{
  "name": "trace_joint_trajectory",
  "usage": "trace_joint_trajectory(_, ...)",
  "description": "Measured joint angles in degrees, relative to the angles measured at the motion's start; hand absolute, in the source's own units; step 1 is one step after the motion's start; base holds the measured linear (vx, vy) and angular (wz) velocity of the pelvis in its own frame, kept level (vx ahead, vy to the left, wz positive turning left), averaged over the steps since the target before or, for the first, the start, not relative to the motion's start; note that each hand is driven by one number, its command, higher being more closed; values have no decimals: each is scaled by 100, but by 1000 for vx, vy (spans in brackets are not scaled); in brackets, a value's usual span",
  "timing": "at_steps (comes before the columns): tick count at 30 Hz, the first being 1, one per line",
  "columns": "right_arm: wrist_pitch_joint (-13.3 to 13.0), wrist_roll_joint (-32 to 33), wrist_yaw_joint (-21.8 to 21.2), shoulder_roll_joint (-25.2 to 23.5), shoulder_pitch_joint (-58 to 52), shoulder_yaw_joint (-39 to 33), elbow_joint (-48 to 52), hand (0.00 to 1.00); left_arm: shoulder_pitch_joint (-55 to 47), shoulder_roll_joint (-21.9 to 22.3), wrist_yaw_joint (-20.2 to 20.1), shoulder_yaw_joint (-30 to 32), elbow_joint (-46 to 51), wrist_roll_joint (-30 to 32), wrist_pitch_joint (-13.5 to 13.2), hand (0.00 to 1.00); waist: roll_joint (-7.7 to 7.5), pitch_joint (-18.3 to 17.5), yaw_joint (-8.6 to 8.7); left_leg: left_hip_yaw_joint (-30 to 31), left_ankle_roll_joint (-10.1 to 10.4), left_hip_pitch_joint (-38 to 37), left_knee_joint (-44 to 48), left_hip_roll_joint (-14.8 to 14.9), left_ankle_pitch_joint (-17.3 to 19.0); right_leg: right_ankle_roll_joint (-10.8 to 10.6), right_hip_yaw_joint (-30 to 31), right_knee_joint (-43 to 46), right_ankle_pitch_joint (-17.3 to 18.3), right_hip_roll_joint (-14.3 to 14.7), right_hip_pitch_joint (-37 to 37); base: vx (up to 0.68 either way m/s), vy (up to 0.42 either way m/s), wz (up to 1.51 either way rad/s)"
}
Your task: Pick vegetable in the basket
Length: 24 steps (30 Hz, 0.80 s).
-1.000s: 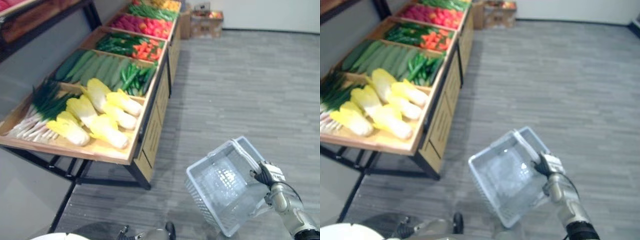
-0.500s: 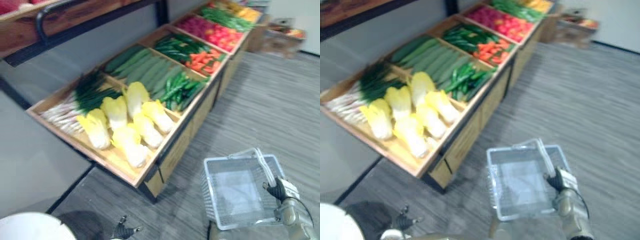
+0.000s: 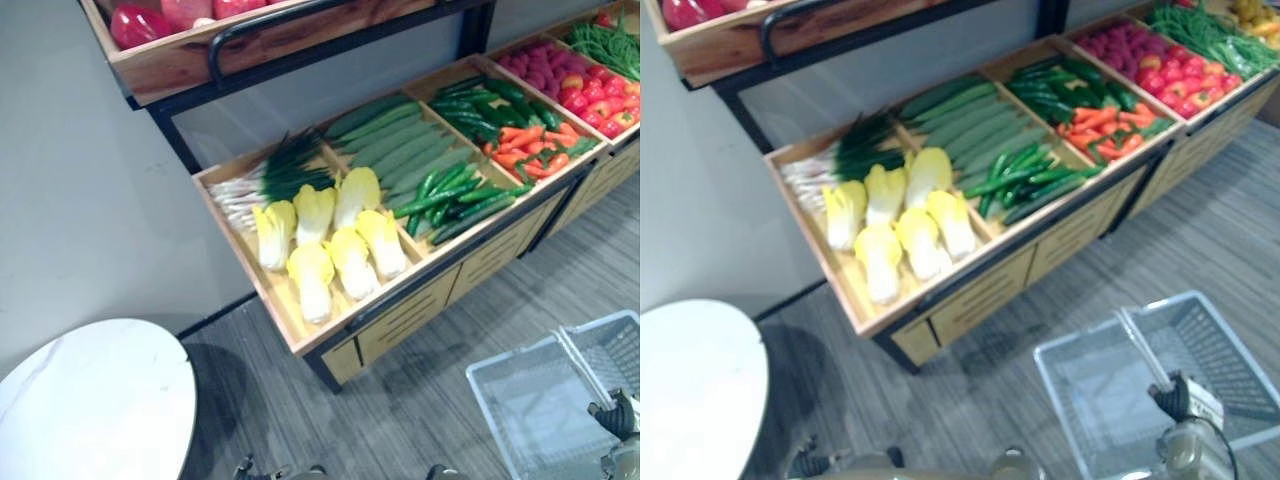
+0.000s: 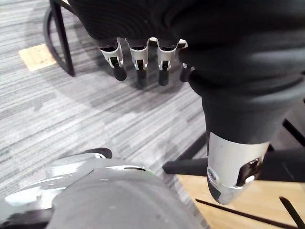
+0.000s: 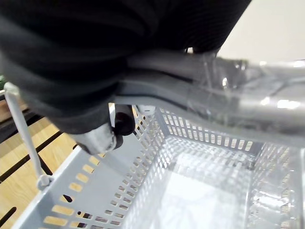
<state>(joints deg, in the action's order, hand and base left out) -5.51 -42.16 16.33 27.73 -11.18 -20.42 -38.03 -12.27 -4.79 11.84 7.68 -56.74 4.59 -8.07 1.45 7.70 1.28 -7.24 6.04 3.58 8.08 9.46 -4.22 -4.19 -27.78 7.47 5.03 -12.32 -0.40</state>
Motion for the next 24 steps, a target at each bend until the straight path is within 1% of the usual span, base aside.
trace_joint_trajectory(1,-3,1,2,0,16,0,-55,100,-8,3,18,0,-4,0,0,0,1,0,-2,0,9,-4,-12,-6,-8,-12,-1,-37,-25,6,18,-66,86,15)
trace_joint_trajectory(3,1,54,64,-3,96,3,-478,100,-71,5,65,3,-39,1,1,0,16,-7,-22,-58,36,-80,-117,-58,-64,-47,-3,-305,-203,30,149,-56,70,11)
trace_joint_trajectory(7,10,78,98,-129,107,13,-682,100,-140,-2,86,12,-45,1,2,0,124,-74,-9,-205,38,-159,-456,-68,-61,-93,-5,-688,-496,153,198,-86,56,-2)
trace_joint_trajectory(10,33,169,93,-241,116,110,-826,100,-96,-18,88,11,-58,2,3,0,144,-86,13,-192,84,-239,-732,-59,-17,-168,51,-879,-635,250,181,-81,37,-4)
trace_joint_trajectory(11,82,180,97,-232,122,115,-886,100,-76,-16,88,4,-101,4,3,0,147,-88,6,-200,114,-285,-820,-59,53,-172,176,-936,-660,285,168,-56,65,-19)
trace_joint_trajectory(12,120,184,94,-202,152,121,-943,100,-75,-28,88,0,-191,4,8,0,160,-96,6,-217,57,-334,-821,-35,303,-224,312,-970,-695,332,153,-47,79,-28)
trace_joint_trajectory(13,131,192,94,-233,166,131,-978,100,-62,-58,88,0,-247,4,20,0,111,-89,4,-271,78,-374,-815,-48,354,-239,361,-979,-704,304,163,-53,92,-36)
trace_joint_trajectory(14,128,216,91,-256,142,212,-981,100,-69,-100,87,-10,-269,6,80,0,43,-111,-4,-359,37,-381,-769,-100,461,-250,519,-999,-709,260,145,-66,101,-30)
trace_joint_trajectory(15,125,215,84,-255,141,256,-981,100,-78,-125,87,-33,-272,10,104,0,8,-103,-5,-419,9,-377,-746,-139,514,-263,578,-964,-714,213,125,-79,137,-40)
trace_joint_trajectory(16,125,216,83,-255,155,278,-981,100,-84,-163,87,-79,-280,18,112,0,-37,-123,-12,-510,-28,-379,-733,-238,564,-278,677,-793,-715,71,-11,-61,133,-35)
trace_joint_trajectory(17,131,216,82,-255,162,277,-984,100,-45,-209,87,-124,-314,26,111,0,-71,-115,-7,-571,-46,-380,-742,-367,602,-375,772,-549,-646,-98,-188,-32,164,-39)
trace_joint_trajectory(18,141,216,81,-255,170,279,-1004,100,-7,-256,87,-184,-329,30,110,0,-105,-107,-4,-627,-112,-400,-736,-496,643,-486,867,-266,-564,-247,-387,6,165,-27)
trace_joint_trajectory(20,156,216,76,-256,183,292,-1054,100,5,-332,94,-288,-328,30,108,0,-141,-86,6,-657,-225,-392,-660,-637,715,-557,1017,87,-424,-430,-573,20,153,-20)
trace_joint_trajectory(21,161,218,75,-266,220,296,-1173,100,4,-433,100,-395,-324,29,108,0,-204,-68,25,-682,-291,-403,-572,-721,780,-523,1184,331,-366,-524,-674,25,122,-12)
trace_joint_trajectory(22,175,226,75,-303,238,297,-1304,100,15,-509,125,-426,-305,29,109,0,-273,-60,23,-696,-321,-436,-495,-765,827,-526,1277,360,-365,-553,-659,53,112,-9)
trace_joint_trajectory(24,205,232,78,-343,336,295,-1467,100,54,-550,147,-457,-250,29,105,0,-309,-53,21,-741,-310,-479,-485,-764,832,-568,1268,182,-399,-542,-563,83,61,-12)
